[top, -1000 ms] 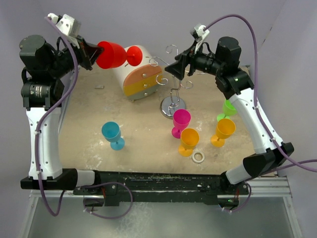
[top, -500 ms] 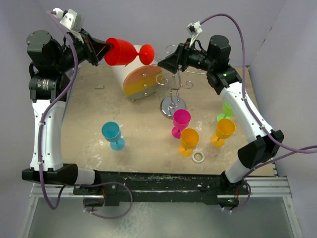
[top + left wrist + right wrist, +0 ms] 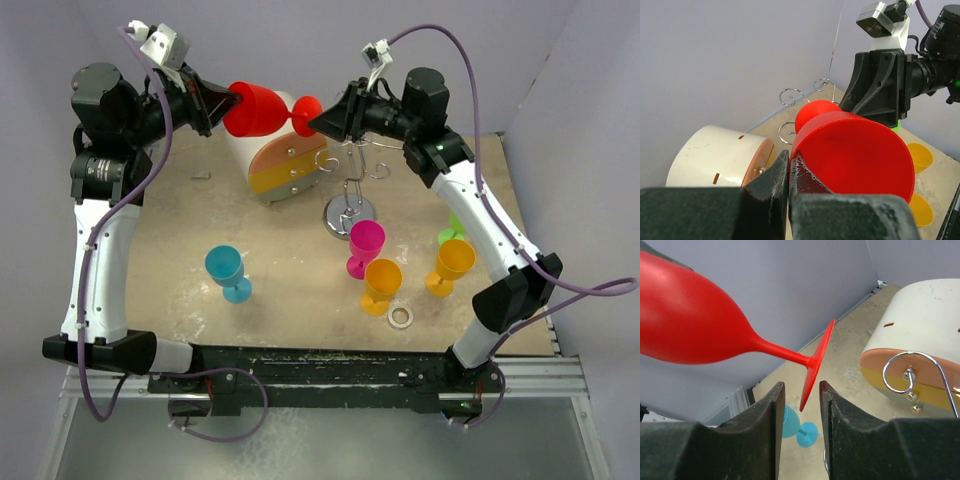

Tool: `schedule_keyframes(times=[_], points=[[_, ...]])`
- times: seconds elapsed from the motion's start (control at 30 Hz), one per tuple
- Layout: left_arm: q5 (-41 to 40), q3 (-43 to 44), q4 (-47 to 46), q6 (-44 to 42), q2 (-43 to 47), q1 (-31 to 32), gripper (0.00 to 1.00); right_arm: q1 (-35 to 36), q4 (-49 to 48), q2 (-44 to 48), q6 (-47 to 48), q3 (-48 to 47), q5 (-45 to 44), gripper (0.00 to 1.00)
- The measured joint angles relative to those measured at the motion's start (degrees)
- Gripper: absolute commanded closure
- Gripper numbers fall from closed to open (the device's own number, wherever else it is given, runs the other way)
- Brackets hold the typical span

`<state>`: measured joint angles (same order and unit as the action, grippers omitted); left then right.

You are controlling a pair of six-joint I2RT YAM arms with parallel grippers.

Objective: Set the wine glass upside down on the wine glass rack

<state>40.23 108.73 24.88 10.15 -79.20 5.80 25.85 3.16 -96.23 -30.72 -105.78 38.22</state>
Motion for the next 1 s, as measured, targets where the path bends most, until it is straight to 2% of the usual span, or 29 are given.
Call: schedule_keyframes(times=[0.17,0.23,0.27,0.37,0.6,0.77,0.9,1.0], points=[[-0.07,-1.09,-0.07,-0.81,0.00,0.61,1.00,0.11,1.01,-0.28,-0.22,-1.09,-1.97,0.85],[-0.17,-1.73,-0.35,-0.94,0.02,0.74,1.00,0.09,1.46,-0.46,-0.20,-1.14,-2.84,0.99],[-0.20,-1.92,-0.46,-1.01,0.02,0.79,1.00,0.07,1.79,-0.61,-0.20,-1.18,-3.28,1.00],[-0.39,-2.80,-0.44,-1.84,0.09,1.07,0.82,0.13,3.32,-1.22,-0.85,-1.38,-4.96,1.00],[-0.44,-4.00,0.17,-2.29,0.35,1.33,0.55,0.13,6.95,-1.42,1.86,-3.98,-8.76,1.00],[-0.66,-4.07,0.50,-2.23,1.75,0.79,0.31,0.07,9.81,-1.14,6.38,-7.17,-11.69,1.00],[-1.31,-4.00,1.36,-2.25,3.45,-0.22,0.19,-0.48,12.33,0.07,10.67,-8.39,-15.30,1.00],[-2.78,-3.06,3.10,-2.84,4.48,-0.81,0.17,-1.73,14.58,1.73,14.49,-9.49,-19.17,1.00]])
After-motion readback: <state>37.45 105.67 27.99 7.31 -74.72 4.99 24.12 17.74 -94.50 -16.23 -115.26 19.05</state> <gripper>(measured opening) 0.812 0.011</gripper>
